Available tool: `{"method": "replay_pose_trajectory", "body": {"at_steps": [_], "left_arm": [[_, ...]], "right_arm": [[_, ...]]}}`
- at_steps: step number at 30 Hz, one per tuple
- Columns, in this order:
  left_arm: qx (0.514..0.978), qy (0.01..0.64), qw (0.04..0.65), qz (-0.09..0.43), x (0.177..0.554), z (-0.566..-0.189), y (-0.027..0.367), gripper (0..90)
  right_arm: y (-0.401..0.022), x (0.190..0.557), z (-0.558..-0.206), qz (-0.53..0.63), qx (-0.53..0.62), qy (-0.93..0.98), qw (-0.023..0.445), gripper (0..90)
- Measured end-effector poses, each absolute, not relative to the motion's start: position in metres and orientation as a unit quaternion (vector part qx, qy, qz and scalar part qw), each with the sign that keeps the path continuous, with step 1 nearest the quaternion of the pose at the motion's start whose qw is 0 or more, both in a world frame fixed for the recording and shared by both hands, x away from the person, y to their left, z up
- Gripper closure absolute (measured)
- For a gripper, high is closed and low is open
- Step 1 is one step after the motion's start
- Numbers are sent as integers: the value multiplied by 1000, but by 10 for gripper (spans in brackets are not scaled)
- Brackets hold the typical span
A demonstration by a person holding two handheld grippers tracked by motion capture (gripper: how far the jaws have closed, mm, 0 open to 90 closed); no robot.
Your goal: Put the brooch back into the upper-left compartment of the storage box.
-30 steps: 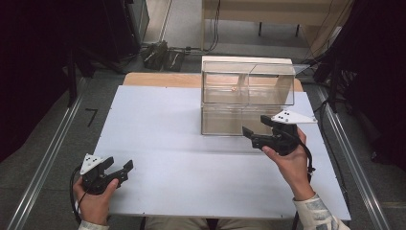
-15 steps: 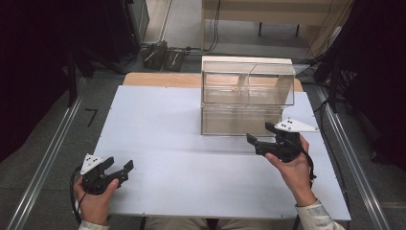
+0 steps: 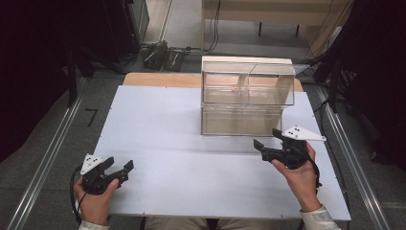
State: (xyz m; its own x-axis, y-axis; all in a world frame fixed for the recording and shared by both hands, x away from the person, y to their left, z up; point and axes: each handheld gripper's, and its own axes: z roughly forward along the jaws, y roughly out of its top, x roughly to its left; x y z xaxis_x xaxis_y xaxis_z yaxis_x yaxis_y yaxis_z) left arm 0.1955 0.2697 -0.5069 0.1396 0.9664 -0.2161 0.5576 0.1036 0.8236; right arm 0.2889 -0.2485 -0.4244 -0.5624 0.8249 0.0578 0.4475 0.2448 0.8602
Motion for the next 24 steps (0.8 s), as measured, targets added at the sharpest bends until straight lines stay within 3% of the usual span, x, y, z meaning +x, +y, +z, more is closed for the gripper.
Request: {"method": "replay_pose_trajectory", "body": {"at_steps": [24], "left_arm": [[628,609,421,239,195,-507,269,225]], "right_arm": [[-299,273,-451,417,472,742,229,155]]}}
